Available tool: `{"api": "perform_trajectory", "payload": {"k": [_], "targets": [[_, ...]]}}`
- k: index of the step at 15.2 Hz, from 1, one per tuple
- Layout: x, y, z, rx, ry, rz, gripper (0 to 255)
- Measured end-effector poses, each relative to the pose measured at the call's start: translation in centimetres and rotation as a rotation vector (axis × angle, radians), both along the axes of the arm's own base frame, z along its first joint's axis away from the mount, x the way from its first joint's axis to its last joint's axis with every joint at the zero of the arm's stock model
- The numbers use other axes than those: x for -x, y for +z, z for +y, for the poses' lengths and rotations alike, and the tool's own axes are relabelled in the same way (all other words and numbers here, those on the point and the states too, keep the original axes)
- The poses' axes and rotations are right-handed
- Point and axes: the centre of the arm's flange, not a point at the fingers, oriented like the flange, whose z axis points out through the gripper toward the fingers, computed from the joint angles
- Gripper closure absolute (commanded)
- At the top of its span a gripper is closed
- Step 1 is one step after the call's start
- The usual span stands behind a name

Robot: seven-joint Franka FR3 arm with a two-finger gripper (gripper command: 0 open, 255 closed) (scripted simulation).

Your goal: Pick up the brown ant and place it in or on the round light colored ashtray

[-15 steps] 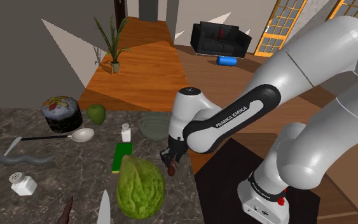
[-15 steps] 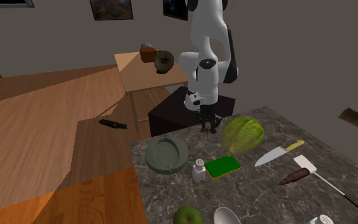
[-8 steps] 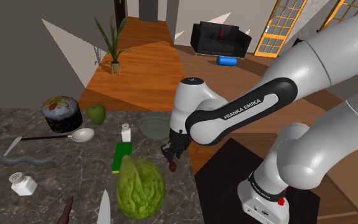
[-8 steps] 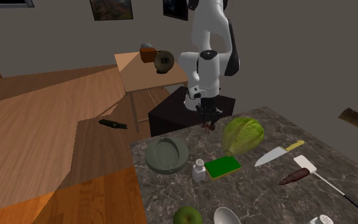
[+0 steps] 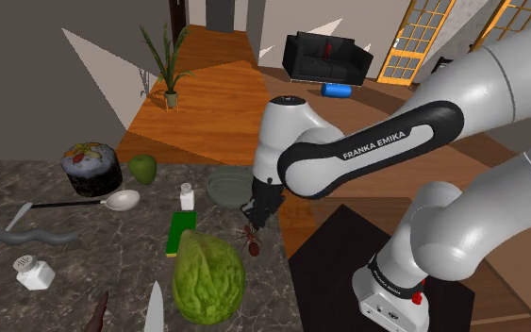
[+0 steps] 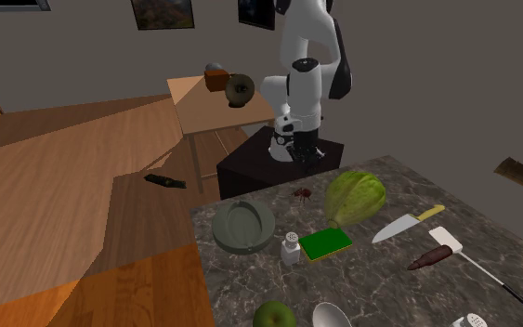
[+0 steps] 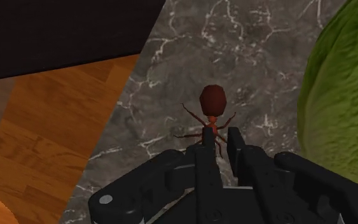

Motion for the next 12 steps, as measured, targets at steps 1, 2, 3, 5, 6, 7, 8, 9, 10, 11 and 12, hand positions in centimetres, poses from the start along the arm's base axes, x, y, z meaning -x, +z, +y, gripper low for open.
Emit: {"api": "perform_trajectory", "payload": {"k": [1,2,3,5,6,7,8,9,10,11,12], "targets": [[-0.6,0.3,-0.4,0.000,0.000,0.000,255],[-1.7,0.6,-1.0,0.000,0.000,0.000,255],[-3.0,0.4,-1.2,0.000,0.000,0.000,255],[-3.0,0.4,-1.2,0.000,0.000,0.001,0],[-3.0,-0.2,-1.1,0.004,0.000,0.012,0],[-3.2,-1.1,-0.7,0.012,0.000,0.032,0],[-3.4,-2.3,-0.3,0.021,0.000,0.054,0],[-3.5,-3.4,0.0,0.030,0.000,0.080,0],[-3.5,-4.7,0.5,0.040,0.001,0.105,0],[-3.5,-5.7,0.9,0.048,0.001,0.125,0],[-3.5,-6.3,1.1,0.052,0.001,0.136,0]]}}
